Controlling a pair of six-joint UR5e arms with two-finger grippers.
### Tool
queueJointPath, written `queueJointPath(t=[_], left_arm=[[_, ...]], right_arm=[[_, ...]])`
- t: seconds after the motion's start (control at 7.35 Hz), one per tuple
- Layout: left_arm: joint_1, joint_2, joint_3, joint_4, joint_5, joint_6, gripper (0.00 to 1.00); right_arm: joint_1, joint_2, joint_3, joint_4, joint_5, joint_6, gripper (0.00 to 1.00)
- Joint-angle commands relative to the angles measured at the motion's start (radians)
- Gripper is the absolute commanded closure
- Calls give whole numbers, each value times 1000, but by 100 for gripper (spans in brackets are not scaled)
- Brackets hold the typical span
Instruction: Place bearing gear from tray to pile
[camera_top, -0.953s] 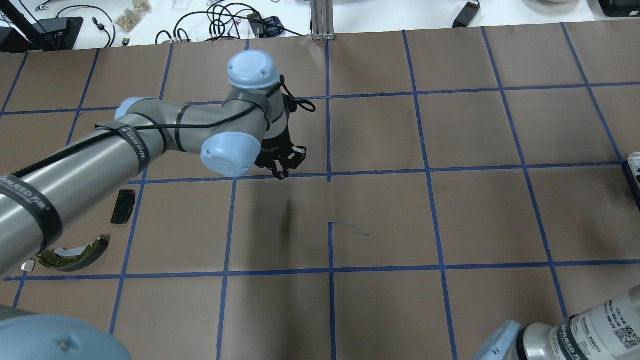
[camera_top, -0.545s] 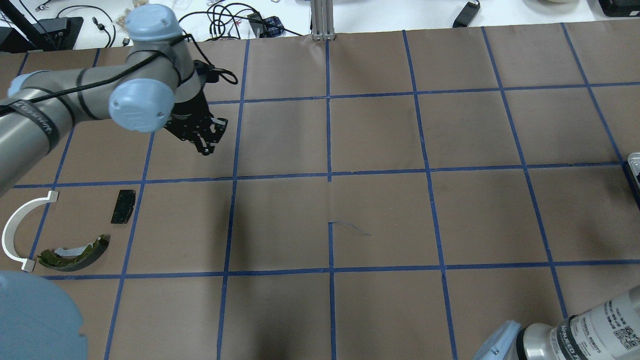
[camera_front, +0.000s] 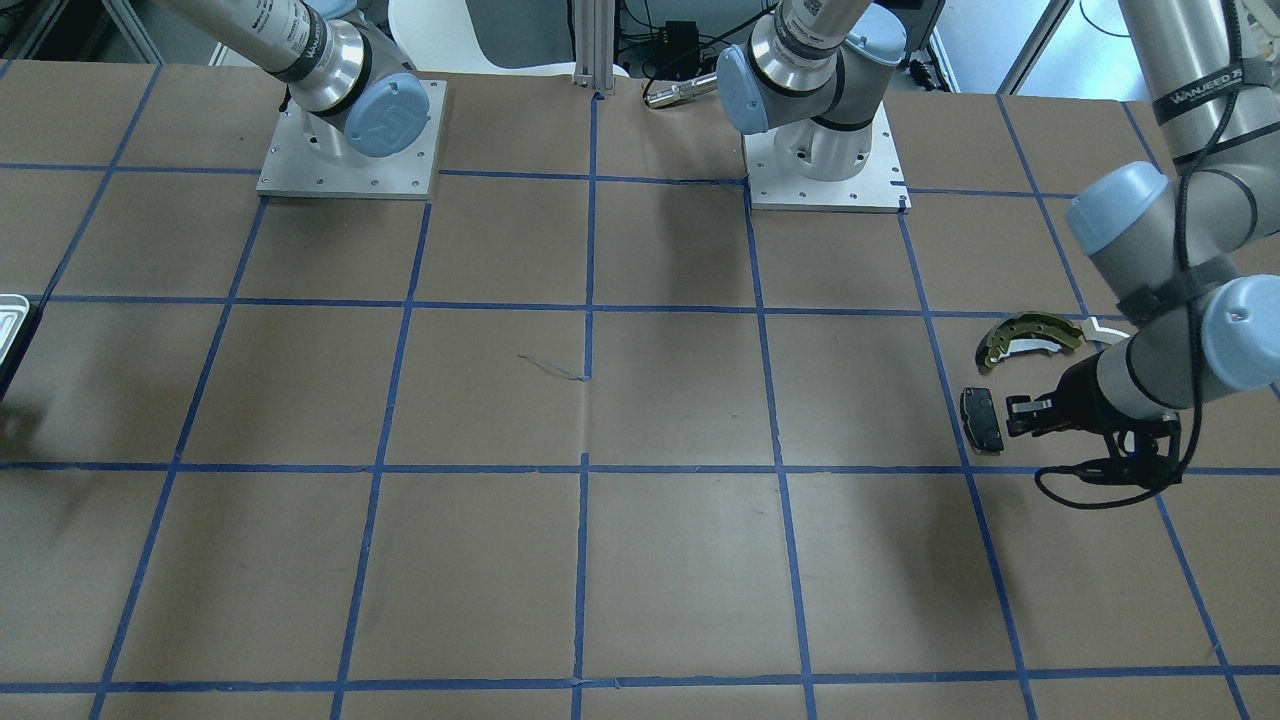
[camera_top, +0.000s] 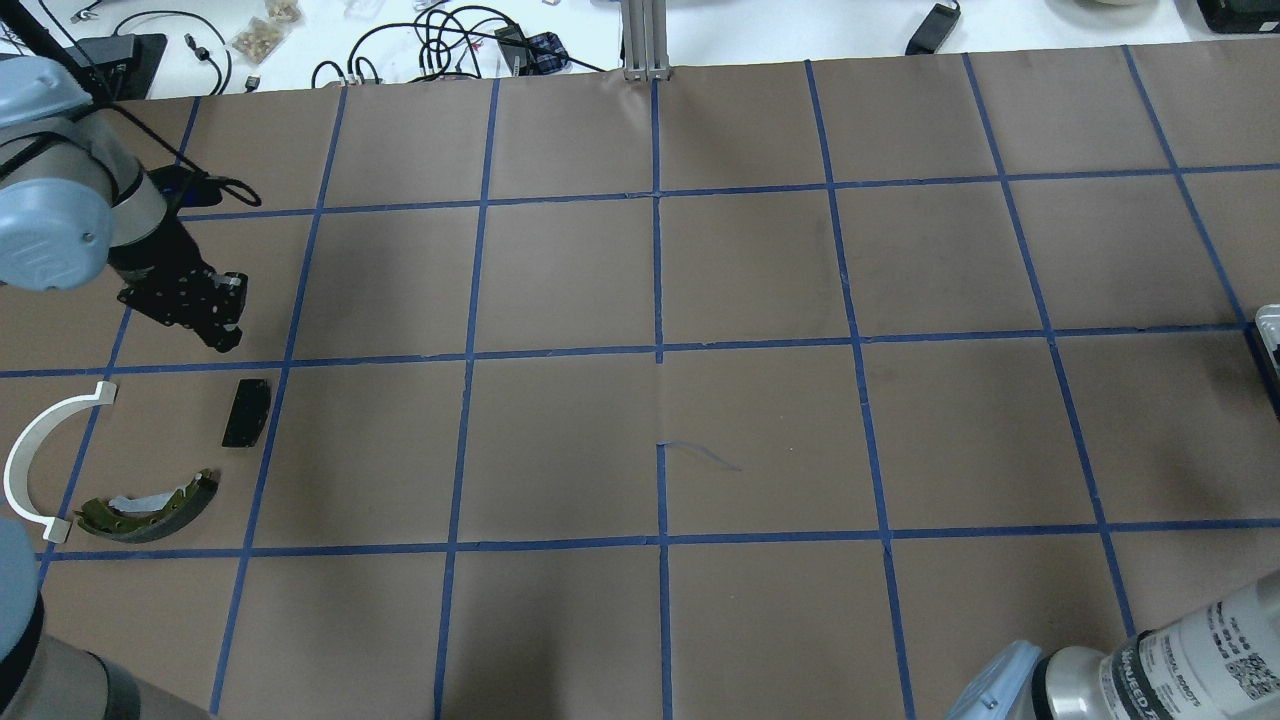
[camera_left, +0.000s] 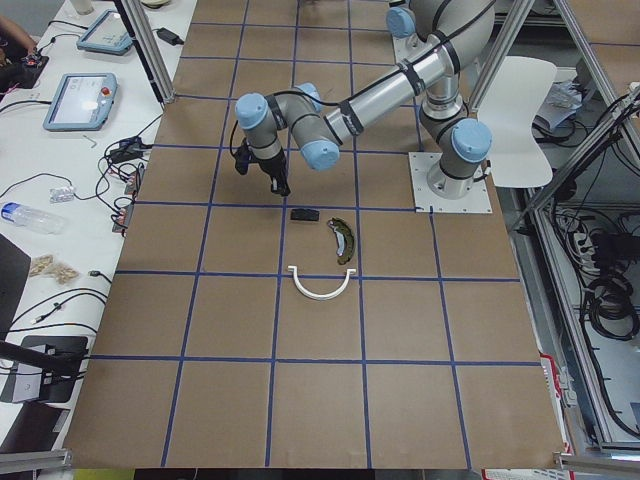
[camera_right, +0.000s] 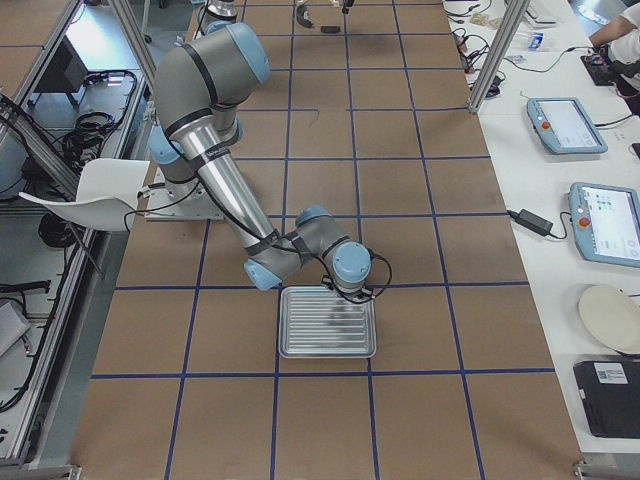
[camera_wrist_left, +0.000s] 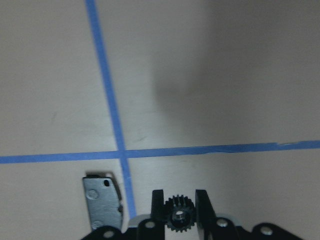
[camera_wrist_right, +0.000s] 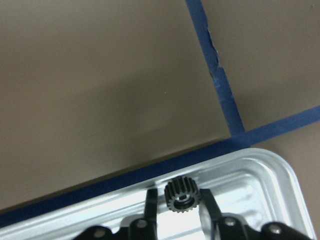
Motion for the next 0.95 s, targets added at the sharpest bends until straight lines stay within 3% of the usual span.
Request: queueJointPath(t=[0.0,0.27,0.41,0.54,0.82], left_arm=[[127,-7,-40,7,-2,162,100],[150,-29,-88,85,-3,173,100],[153,-34,-126,125,-3,180,100],[158,-34,-138,130,-3,180,100],[164,-43,-145,139,0,195,100]], right_arm=[[2,-2,0,0,-6,11,78],[13,-37,-2,2,-13,67,84],[38,-96,2,18,-27,197,87],[89,-130,3,23,-26,259,86],[269,-193,3,73,-29,559,86]])
